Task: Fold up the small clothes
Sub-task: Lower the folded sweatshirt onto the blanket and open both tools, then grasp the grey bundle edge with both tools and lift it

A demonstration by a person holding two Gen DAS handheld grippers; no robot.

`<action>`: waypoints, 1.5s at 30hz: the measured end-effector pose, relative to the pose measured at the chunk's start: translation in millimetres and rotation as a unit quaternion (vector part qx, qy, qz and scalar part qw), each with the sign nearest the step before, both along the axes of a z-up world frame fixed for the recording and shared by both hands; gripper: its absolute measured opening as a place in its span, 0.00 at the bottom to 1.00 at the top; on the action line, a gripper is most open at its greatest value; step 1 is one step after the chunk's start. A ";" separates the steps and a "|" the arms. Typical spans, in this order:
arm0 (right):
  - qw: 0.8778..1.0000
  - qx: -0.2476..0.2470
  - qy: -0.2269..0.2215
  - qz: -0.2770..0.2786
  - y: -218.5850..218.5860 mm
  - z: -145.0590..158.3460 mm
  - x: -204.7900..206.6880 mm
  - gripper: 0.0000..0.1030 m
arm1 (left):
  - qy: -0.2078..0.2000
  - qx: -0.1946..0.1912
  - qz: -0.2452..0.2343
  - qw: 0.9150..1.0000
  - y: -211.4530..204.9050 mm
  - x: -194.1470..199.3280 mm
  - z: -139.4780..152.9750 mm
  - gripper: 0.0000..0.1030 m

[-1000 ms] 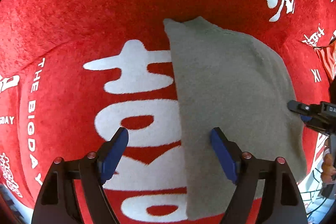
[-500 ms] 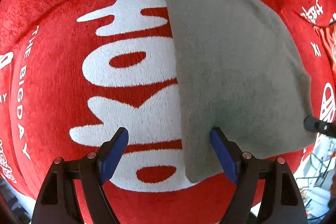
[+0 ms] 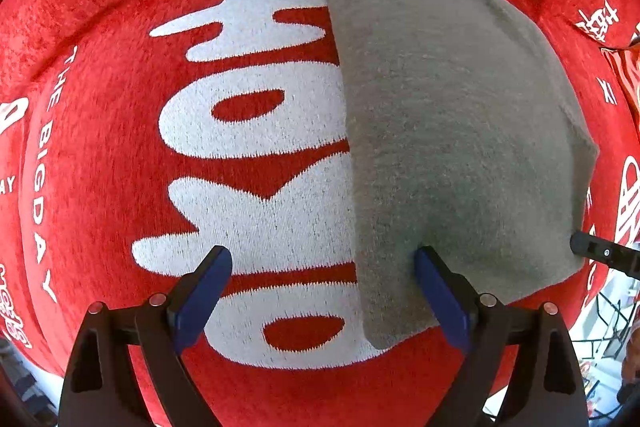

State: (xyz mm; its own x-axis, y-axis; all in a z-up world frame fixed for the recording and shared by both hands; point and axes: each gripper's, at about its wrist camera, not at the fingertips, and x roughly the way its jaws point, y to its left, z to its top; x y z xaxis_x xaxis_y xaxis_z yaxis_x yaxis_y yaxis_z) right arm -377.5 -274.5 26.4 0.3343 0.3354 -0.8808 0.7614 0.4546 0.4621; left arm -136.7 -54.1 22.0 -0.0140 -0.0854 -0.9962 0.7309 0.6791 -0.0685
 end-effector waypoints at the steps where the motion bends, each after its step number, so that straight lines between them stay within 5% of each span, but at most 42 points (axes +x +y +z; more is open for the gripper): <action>1: 1.000 -0.001 0.003 -0.006 0.9 0.8 -1.5 0.07 | 0.001 -0.001 -0.001 1.000 2.0 -0.2 1.2 0.91; 6: 1.000 -0.012 0.019 -0.014 5.6 7.5 -2.9 0.13 | 0.006 -0.004 -0.006 1.000 3.2 -7.4 1.2 0.91; 10: 0.998 -0.028 0.041 -0.035 6.3 10.7 -8.2 0.31 | 0.007 0.002 -0.011 1.000 0.2 -2.1 3.6 0.91; 22: 0.997 -0.035 0.031 -0.056 3.5 23.4 -12.2 0.32 | 0.014 0.018 -0.017 1.000 -9.8 0.8 8.1 0.93; 23: 0.997 -0.037 0.031 -0.056 2.4 24.0 -12.2 0.34 | 0.010 0.022 -0.019 1.000 -9.3 2.9 7.5 0.99; 32: 0.996 -0.040 0.018 -0.074 -16.2 26.8 -15.6 0.49 | -0.015 0.030 -0.034 0.999 -17.0 1.1 15.1 0.99; 45: 0.995 0.002 -0.028 -0.101 -52.2 11.0 -0.3 0.59 | 0.017 -0.041 0.013 0.999 -30.1 50.3 36.6 0.99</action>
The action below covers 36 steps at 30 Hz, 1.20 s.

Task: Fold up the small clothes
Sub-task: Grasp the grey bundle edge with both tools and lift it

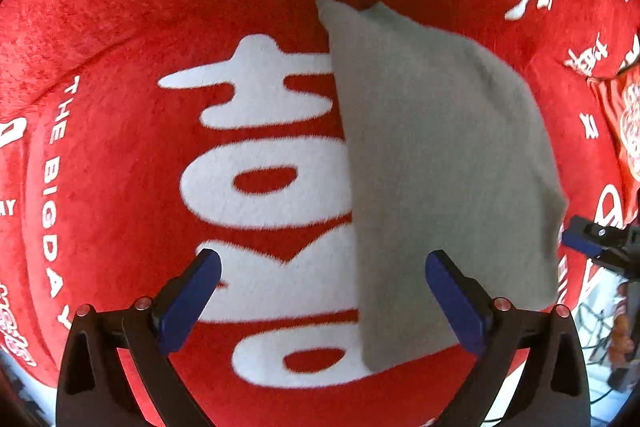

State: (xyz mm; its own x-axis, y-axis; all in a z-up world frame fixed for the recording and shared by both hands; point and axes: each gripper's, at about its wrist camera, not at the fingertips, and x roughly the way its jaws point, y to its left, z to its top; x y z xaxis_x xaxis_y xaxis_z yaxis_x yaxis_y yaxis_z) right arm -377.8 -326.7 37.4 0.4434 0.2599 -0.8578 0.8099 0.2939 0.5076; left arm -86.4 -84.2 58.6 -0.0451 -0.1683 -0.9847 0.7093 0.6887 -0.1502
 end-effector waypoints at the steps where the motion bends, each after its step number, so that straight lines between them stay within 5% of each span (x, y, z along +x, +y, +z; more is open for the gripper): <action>1: 1.000 0.003 -0.004 -0.003 -3.6 -1.1 2.3 0.59 | 0.003 -0.002 0.004 1.000 -5.1 4.9 -2.1 0.99; 18: 0.994 0.083 -0.068 -0.012 -46.9 -38.9 30.0 0.62 | 0.043 -0.030 0.022 0.998 -64.5 13.5 -31.4 0.99; 27: 0.978 0.148 -0.136 0.052 -45.4 -62.5 56.5 0.67 | 0.133 -0.065 -0.002 0.989 -97.0 12.7 -58.0 0.99; 36: 0.967 0.163 -0.179 0.076 -42.6 -71.1 84.2 0.69 | 0.125 -0.060 0.004 0.990 -121.4 3.9 -71.8 0.99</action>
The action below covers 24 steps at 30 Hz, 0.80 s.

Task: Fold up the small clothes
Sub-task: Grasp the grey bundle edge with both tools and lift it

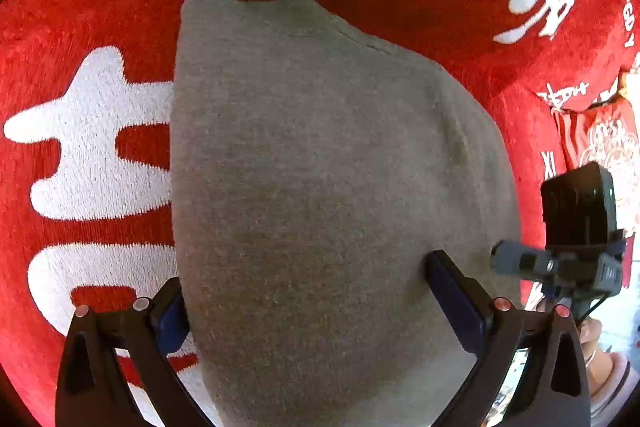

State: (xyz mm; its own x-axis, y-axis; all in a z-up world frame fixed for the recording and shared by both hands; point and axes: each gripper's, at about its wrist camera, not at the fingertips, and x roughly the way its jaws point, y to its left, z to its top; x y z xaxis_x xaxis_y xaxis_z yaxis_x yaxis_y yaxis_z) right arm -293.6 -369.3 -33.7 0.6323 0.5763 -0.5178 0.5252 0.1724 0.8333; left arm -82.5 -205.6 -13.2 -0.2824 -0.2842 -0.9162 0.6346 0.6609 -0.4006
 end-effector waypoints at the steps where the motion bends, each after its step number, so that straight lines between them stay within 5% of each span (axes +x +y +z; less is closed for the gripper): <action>1: 1.000 0.004 0.000 -0.008 0.7 -0.6 -1.8 0.69 | -0.003 0.001 -0.004 1.000 -3.4 -2.3 -0.3 0.99; 2: 1.000 0.004 0.003 -0.010 1.4 -0.5 -2.5 0.67 | -0.006 0.001 -0.005 1.000 -3.4 -2.5 1.3 0.93; 4: 1.000 0.000 0.018 0.001 3.3 -1.7 -3.0 0.36 | -0.015 -0.006 -0.007 1.000 -3.5 -5.2 8.1 0.82; 9: 0.999 0.030 -0.012 -0.019 7.1 5.0 -7.0 0.32 | -0.032 -0.023 -0.009 0.999 -0.6 -9.8 24.7 0.51; 24: 0.996 0.046 -0.071 -0.027 68.6 72.5 -4.4 0.32 | -0.028 -0.085 0.008 0.996 66.6 -13.7 87.5 0.46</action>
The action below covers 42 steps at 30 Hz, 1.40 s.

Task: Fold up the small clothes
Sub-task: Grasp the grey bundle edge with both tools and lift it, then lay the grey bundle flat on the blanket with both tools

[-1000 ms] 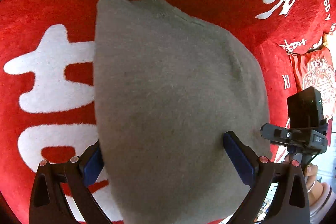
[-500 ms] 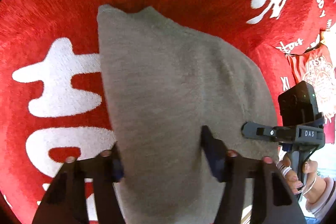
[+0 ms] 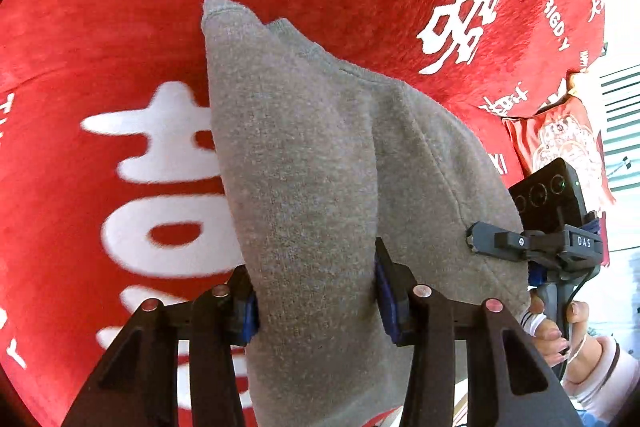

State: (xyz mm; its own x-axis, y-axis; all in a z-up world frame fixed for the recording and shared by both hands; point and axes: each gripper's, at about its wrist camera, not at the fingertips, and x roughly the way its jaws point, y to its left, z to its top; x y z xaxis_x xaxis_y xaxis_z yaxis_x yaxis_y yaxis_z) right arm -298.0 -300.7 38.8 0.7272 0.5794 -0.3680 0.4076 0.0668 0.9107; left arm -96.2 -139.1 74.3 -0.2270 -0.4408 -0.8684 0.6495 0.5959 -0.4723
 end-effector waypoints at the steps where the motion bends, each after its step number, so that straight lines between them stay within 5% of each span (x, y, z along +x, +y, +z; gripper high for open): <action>1: 1.000 -0.001 -0.001 0.003 8.5 1.4 2.5 0.32 | -0.003 0.002 0.000 1.000 7.6 -0.2 2.6 0.46; 6: 1.000 0.008 0.006 0.019 54.5 -9.1 22.2 0.32 | -0.014 0.026 0.007 1.000 64.2 11.2 3.5 0.46; 11: 0.997 -0.003 0.051 0.050 95.4 -33.7 52.1 0.33 | -0.013 0.067 0.032 0.997 106.3 18.6 -25.0 0.46; 13: 0.991 -0.039 0.102 0.073 103.4 -39.2 60.5 0.40 | -0.008 0.092 0.051 0.994 117.7 21.4 -37.4 0.47; 15: 0.984 -0.088 0.130 0.086 104.7 -30.7 64.5 0.48 | 0.003 0.078 0.071 0.994 131.9 25.8 -35.4 0.47; 18: 0.977 -0.128 0.152 0.073 96.8 -16.6 61.2 0.52 | -0.034 0.067 0.088 0.993 141.7 30.6 -17.0 0.47; 21: 0.975 -0.140 0.163 0.056 89.1 -8.2 62.9 0.26 | -0.063 0.071 0.093 0.991 138.2 35.9 -9.6 0.47; 22: 0.972 -0.159 0.158 0.064 91.5 -2.8 63.9 0.25 | -0.069 0.076 0.092 0.990 135.1 37.0 -11.0 0.47; 25: 0.944 -0.272 0.135 0.131 110.5 26.1 77.8 0.24 | -0.104 0.109 0.070 0.986 127.8 34.5 -25.0 0.47; 26: 0.925 -0.319 0.132 0.158 119.0 33.2 84.7 0.24 | -0.116 0.121 0.061 0.984 126.0 30.8 -30.3 0.47; 29: 0.902 -0.353 0.173 0.178 119.3 17.3 80.5 0.24 | -0.133 0.129 0.048 0.982 135.9 25.2 -38.3 0.47; 32: 0.909 -0.330 0.206 0.152 100.6 -16.6 58.6 0.36 | -0.139 0.127 0.036 0.982 130.1 21.1 -37.9 0.49; 33: 0.912 -0.325 0.208 0.137 97.0 -18.9 53.9 0.47 | -0.152 0.131 0.028 0.979 127.9 18.0 -37.7 0.49; 35: 0.920 -0.309 0.212 0.115 92.4 -18.9 46.9 0.48 | -0.171 0.138 0.015 0.976 124.9 13.9 -36.1 0.49; 39: 0.962 -0.194 0.191 0.022 64.2 -32.1 30.9 0.50 | -0.165 0.141 0.025 0.976 129.1 15.6 -34.8 0.49; 41: 0.976 -0.125 0.173 -0.035 46.7 -45.4 24.0 0.49 | -0.155 0.141 0.034 0.977 130.8 17.7 -34.3 0.49; 42: 0.980 -0.104 0.163 -0.049 41.1 -48.3 24.7 0.24 | -0.152 0.141 0.037 0.978 131.4 18.6 -34.5 0.49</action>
State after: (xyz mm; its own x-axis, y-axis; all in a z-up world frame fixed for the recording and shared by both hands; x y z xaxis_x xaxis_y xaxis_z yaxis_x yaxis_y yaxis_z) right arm -273.3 -259.6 -9.5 0.5997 0.4006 -0.6927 0.6887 0.1825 0.7017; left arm -77.6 -7.7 39.7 0.0840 -0.1792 -0.9802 0.6850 0.7248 -0.0738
